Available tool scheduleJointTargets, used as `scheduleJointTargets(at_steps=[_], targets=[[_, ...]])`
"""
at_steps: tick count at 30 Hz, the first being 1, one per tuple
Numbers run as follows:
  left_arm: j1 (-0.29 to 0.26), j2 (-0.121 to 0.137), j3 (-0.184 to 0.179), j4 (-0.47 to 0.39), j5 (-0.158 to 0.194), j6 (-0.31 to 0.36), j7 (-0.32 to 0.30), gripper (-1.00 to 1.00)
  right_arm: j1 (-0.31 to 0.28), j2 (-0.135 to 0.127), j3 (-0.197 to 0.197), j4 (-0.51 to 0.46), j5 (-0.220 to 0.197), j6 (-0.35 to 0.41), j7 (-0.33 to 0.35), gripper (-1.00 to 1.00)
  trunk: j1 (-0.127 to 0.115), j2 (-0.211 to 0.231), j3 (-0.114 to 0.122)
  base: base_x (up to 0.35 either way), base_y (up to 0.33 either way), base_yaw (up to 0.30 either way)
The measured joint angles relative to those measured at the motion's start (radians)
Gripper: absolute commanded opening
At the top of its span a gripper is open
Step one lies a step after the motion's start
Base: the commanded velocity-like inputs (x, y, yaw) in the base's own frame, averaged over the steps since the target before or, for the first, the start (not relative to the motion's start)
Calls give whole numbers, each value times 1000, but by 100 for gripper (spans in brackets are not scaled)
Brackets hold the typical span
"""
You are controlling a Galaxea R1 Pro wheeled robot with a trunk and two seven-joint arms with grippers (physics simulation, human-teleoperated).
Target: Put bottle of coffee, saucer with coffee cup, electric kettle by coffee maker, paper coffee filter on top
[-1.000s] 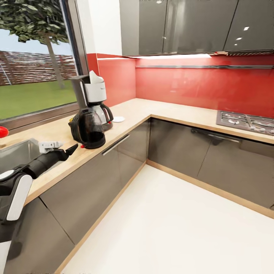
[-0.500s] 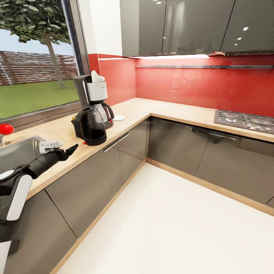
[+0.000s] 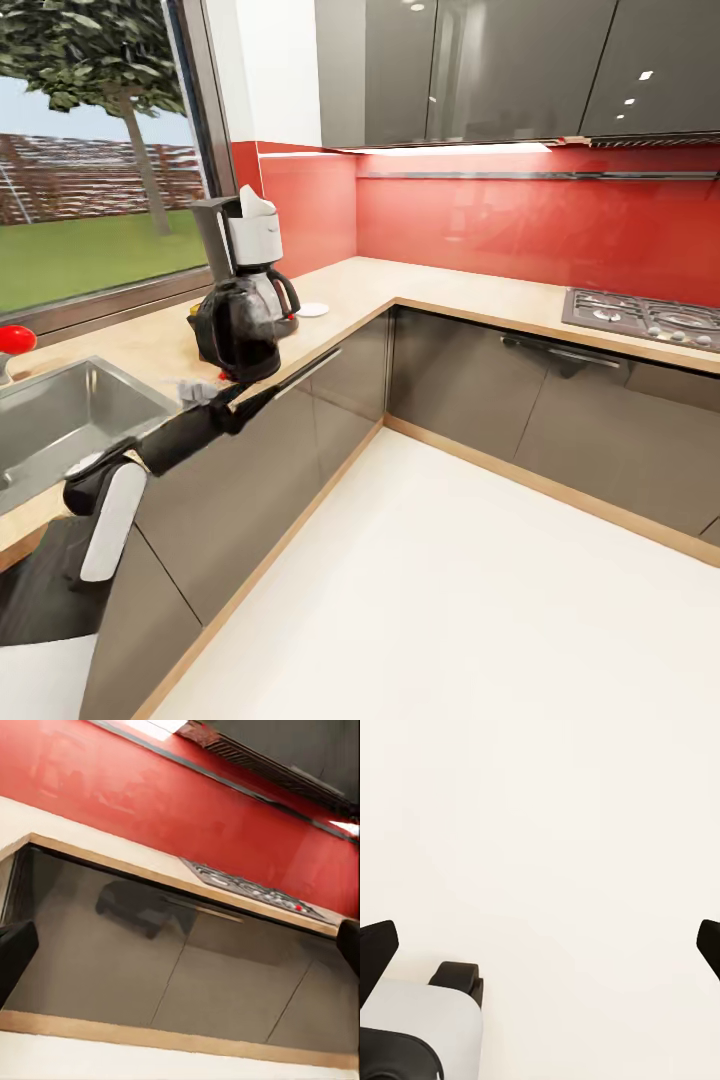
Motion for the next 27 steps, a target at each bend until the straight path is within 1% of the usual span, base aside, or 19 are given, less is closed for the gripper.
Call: scheduleJointTargets(at_steps=[1,3,5,6,8,9,12,13,14,15,16,17,19,21,22,23,25,26,27], targets=[[0,-29,-35,2,1,0,-23,100,0,0,-1,0,0,-1,0,100,0,0,0,0,0,0],[0,-52,-110,5,-1,-3,-42,100,0,-1,-3,-1,-1,-1,0,100,0,0,0,0,0,0],[1,-58,-156,7,-1,-5,-46,100,0,-1,-4,-2,-1,-2,0,100,0,0,0,0,0,0],[1,-62,-197,8,-1,-7,-48,100,0,-1,-4,-3,-2,-8,0,100,0,0,0,0,0,0],[3,-64,-235,10,0,-12,-50,100,0,-2,-5,-4,-3,-20,0,100,0,0,0,0,0,0],[9,-66,-275,14,0,-32,-53,100,0,-2,-5,-4,-3,-37,0,100,0,0,0,0,0,0],[31,-67,-319,36,0,-79,-56,100,0,-2,-5,-5,-3,-48,-1,100,0,0,0,0,0,0],[51,-67,-349,56,-1,-121,-56,100,0,-2,-5,-5,-4,-52,-1,100,0,0,0,0,0,0],[63,-67,-363,68,-1,-146,-57,100,0,-2,-6,-6,-4,-53,-1,100,0,0,0,0,0,0],[85,-67,-386,95,-2,-190,-61,100,0,-2,-6,-7,-5,-55,-1,100,0,0,0,0,0,0],[98,-67,-396,112,-1,-212,-67,100,-1,-3,-6,-7,-6,-56,-1,100,0,0,0,0,0,0],[123,-67,-409,155,-2,-251,-94,100,-1,-3,-6,-8,-6,-57,-1,100,0,0,0,0,0,0],[159,-67,-420,252,0,-312,-175,100,-1,-3,-7,-9,-7,-58,-2,100,0,0,0,0,0,0],[182,-65,-422,422,3,-413,-324,100,-1,-4,-7,-9,-7,-59,-2,100,0,0,0,0,0,0],[185,-65,-420,472,5,-442,-363,100,-1,-4,-7,-9,-7,-59,-2,100,0,0,0,0,0,0],[190,-64,-413,558,7,-486,-427,100,-1,-4,-7,-9,-7,-60,-2,100,0,0,0,0,0,0],[193,-64,-401,654,8,-521,-479,100,-1,-4,-7,-9,-7,-61,-2,100,0,0,0,0,0,0],[195,-63,-384,749,8,-546,-515,100,-2,-5,-8,-10,-7,-62,-1,100,0,0,0,0,0,0],[196,-63,-375,799,9,-556,-529,100,-2,-6,-8,-11,-7,-63,-1,100,0,0,0,0,0,0]])
